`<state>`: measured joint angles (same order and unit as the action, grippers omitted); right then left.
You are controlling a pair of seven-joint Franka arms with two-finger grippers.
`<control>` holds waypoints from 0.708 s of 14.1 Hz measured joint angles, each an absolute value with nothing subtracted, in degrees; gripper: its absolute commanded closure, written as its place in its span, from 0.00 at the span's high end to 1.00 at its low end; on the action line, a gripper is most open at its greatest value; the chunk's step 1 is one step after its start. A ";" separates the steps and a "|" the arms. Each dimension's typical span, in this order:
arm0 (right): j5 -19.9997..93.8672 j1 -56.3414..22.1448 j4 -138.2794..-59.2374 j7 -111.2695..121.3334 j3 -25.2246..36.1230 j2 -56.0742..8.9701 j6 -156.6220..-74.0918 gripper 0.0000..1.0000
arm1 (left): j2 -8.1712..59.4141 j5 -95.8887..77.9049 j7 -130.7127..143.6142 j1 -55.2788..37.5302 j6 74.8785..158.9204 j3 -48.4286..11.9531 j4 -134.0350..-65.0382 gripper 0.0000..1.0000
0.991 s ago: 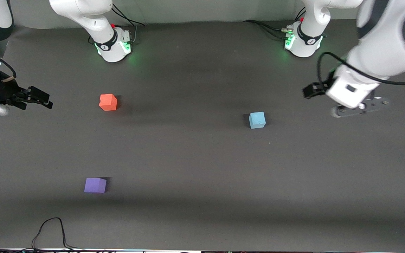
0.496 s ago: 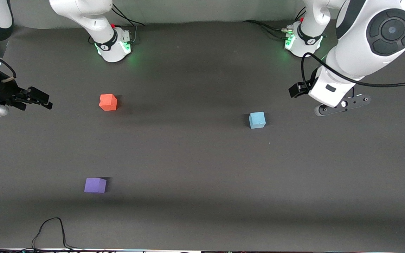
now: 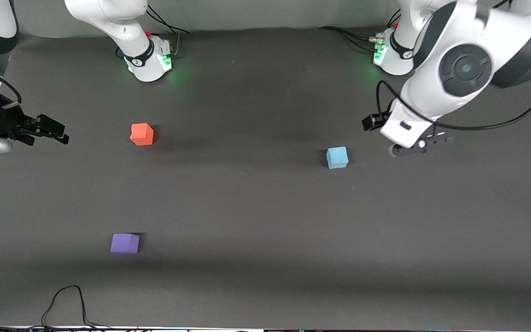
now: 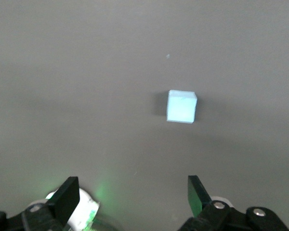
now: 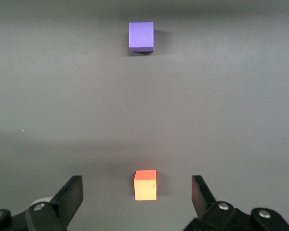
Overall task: Place blue block between orange and purple blocks
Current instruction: 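Reach the left gripper down over the light-blue cube, then close the left gripper on the blue cube and lift it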
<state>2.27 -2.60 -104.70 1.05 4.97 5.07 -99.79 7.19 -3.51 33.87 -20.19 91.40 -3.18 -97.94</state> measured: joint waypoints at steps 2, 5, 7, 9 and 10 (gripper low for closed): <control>2.27 -2.60 -105.36 1.05 4.97 5.03 -100.20 1.00 | 8.13 -3.99 33.87 -21.91 102.37 -3.36 -105.22 1.00; 2.27 -2.60 -106.67 1.05 4.97 5.06 -101.36 1.00 | 10.39 -4.09 33.96 -24.05 116.43 -3.55 -115.17 0.99; 2.27 -2.61 -107.67 1.05 4.97 5.16 -102.10 1.00 | 12.22 -4.10 33.96 -24.91 121.87 -3.56 -118.38 0.99; 2.27 -2.61 -108.05 1.05 4.97 5.47 -102.30 1.00 | 14.43 -4.11 34.08 -25.49 125.62 -3.56 -119.69 0.99; 2.27 -2.62 -108.06 1.05 4.96 5.65 -102.30 1.00 | 15.45 -4.11 34.17 -25.58 126.44 -3.56 -119.81 0.99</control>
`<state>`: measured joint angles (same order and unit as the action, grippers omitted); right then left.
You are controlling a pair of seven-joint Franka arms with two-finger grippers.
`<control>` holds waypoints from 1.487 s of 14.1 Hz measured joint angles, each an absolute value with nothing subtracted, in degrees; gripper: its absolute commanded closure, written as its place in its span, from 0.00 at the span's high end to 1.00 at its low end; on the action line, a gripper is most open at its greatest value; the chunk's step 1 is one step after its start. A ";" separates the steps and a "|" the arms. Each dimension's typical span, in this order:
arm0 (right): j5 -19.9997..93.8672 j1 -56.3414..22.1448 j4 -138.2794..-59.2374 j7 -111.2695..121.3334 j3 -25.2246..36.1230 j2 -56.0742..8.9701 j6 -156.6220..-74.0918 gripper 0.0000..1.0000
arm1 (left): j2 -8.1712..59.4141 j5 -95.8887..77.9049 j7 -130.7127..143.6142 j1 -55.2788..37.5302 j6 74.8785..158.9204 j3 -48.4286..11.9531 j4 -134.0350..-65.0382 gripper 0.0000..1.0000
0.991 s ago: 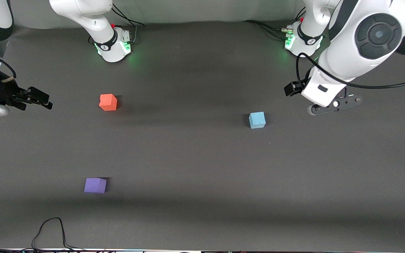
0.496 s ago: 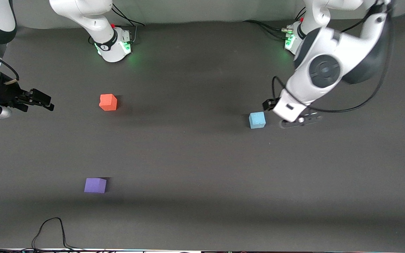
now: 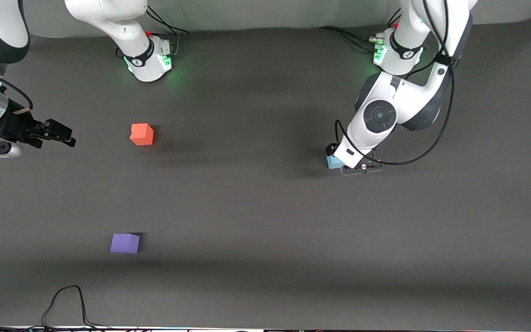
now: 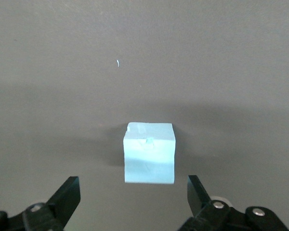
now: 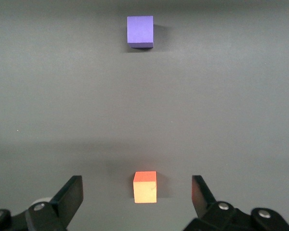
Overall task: Place blue block between orange and purple blocks
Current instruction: 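Close the left gripper on the blue cube and lift it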
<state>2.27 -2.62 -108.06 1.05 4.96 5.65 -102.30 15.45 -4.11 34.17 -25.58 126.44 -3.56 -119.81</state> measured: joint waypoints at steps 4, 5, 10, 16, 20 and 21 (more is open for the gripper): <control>2.27 -2.73 -108.07 1.05 4.82 6.00 -102.30 1.00 | 18.75 -4.12 34.41 -26.09 129.11 -3.56 -120.00 0.99; 2.27 -2.73 -108.07 1.05 4.81 6.00 -102.30 1.00 | 19.62 -4.13 34.55 -26.29 130.03 -3.56 -120.08 0.99; 2.27 -2.73 -108.14 1.05 4.80 6.00 -102.30 1.00 | 24.21 -4.14 34.75 -27.00 134.94 -3.56 -120.22 0.97; 2.27 -2.74 -108.19 1.05 4.80 6.01 -102.36 1.00 | 24.74 -4.14 34.79 -27.30 135.55 -3.55 -120.19 0.00; 2.27 -2.74 -108.47 1.05 4.79 6.00 -102.45 1.00 | 24.17 -4.15 34.80 -27.41 135.17 -3.44 -120.01 0.00; 2.27 -2.74 -108.58 1.05 4.79 5.99 -102.46 1.00 | 23.38 -4.15 34.80 -27.39 134.03 -3.27 -119.71 0.00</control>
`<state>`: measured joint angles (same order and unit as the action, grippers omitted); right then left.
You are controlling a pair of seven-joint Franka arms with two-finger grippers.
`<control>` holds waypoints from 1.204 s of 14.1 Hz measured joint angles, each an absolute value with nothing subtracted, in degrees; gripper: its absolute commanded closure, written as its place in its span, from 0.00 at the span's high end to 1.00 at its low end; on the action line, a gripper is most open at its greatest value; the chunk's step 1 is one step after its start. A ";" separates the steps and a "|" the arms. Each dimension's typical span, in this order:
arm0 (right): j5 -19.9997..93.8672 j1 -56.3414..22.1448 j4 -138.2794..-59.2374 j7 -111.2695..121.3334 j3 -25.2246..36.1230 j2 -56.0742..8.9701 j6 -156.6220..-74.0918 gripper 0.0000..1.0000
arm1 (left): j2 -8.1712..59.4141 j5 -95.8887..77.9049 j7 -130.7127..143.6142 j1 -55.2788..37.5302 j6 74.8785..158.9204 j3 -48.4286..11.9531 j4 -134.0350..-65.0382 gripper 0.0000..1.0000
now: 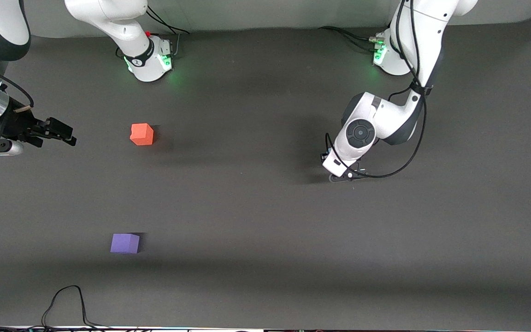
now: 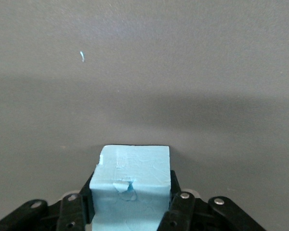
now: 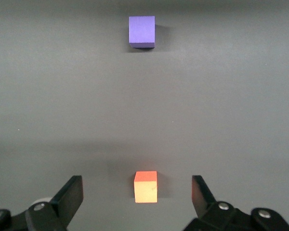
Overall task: Place blue block between orange and purple blocks
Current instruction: 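Close the left gripper on the blue cube and lift it, then carry the blue cube with the left gripper toward the table middle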
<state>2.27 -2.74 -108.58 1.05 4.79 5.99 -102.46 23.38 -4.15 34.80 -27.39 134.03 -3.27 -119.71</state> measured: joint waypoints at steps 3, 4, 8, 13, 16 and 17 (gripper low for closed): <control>2.27 -2.75 -108.70 1.05 4.77 5.96 -102.47 1.00 | 16.93 -4.07 34.06 -25.41 126.32 -2.54 -117.94 0.00; 2.27 -2.76 -108.71 1.05 4.76 5.94 -102.48 1.00 | 13.54 -4.07 32.04 -23.54 122.29 -2.37 -117.03 0.00; 2.27 -2.98 -108.74 1.05 4.71 5.92 -102.66 1.00 | 4.52 -3.04 25.66 -15.61 103.76 -1.74 -108.58 0.00; 2.27 -3.09 -108.78 1.05 4.71 5.92 -102.80 1.00 | 3.98 -1.79 20.57 -12.63 90.28 -1.77 -95.33 0.00; 2.27 -3.09 -108.94 1.05 4.81 5.92 -102.80 1.00 | 4.55 -1.85 18.90 -10.78 89.32 -1.77 -92.74 0.00; 2.27 -3.09 -108.99 1.05 4.85 5.92 -102.80 1.00 | 4.84 -1.92 18.92 -10.80 89.32 -1.98 -92.39 0.00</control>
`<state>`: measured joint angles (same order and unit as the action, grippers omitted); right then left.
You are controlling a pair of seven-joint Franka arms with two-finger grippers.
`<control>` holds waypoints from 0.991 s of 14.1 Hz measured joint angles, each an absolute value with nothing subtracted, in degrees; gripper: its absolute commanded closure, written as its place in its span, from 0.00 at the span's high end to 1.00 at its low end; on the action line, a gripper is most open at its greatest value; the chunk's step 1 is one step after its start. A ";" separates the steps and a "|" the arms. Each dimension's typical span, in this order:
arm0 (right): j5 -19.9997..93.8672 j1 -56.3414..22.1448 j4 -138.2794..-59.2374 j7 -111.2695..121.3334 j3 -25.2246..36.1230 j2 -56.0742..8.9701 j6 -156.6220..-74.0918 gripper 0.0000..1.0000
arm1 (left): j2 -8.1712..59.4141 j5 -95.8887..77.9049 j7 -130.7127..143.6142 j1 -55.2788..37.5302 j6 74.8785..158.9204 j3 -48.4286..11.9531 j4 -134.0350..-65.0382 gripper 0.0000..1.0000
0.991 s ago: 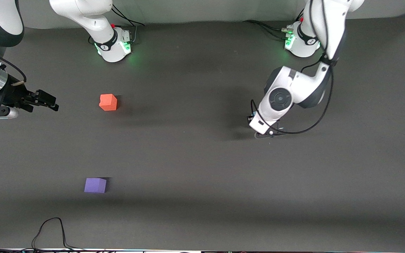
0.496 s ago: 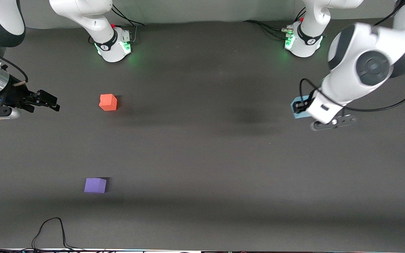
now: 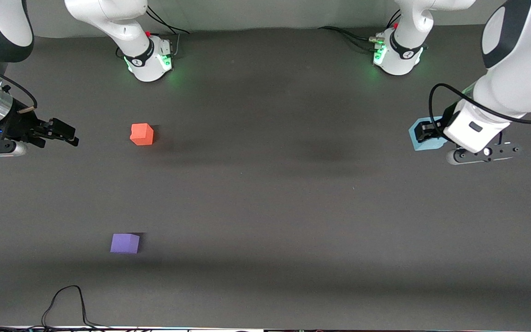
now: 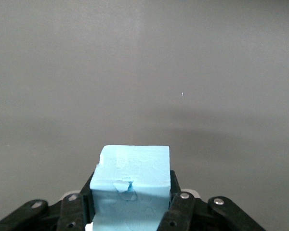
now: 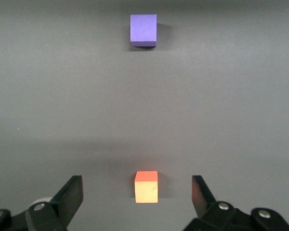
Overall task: Place blue block between orange and purple blocks
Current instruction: 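Carry the blue cube with the left gripper toward the table middle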
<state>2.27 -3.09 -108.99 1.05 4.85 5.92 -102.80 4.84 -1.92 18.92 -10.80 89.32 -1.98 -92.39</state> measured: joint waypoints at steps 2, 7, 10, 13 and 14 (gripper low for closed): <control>2.27 -3.09 -109.07 1.05 4.89 5.93 -102.80 1.00 | 5.70 -2.08 21.14 -11.32 89.33 -3.23 -90.97 0.00; 2.27 -3.09 -109.27 1.05 4.94 6.00 -102.80 1.00 | 14.78 -2.21 40.18 -19.57 89.46 -8.61 -80.19 0.00; 2.27 -3.09 -109.34 1.05 5.07 6.06 -102.80 1.00 | 26.60 -1.29 49.28 -27.06 89.50 -9.42 -68.31 0.00; 2.27 -3.09 -109.40 1.05 5.14 6.07 -102.84 1.00 | 38.67 0.46 54.50 -32.91 91.53 -9.29 -58.51 0.00; 2.27 -3.09 -109.42 1.05 5.18 6.07 -102.89 1.00 | 41.68 1.19 55.00 -33.98 93.47 -9.27 -57.26 0.00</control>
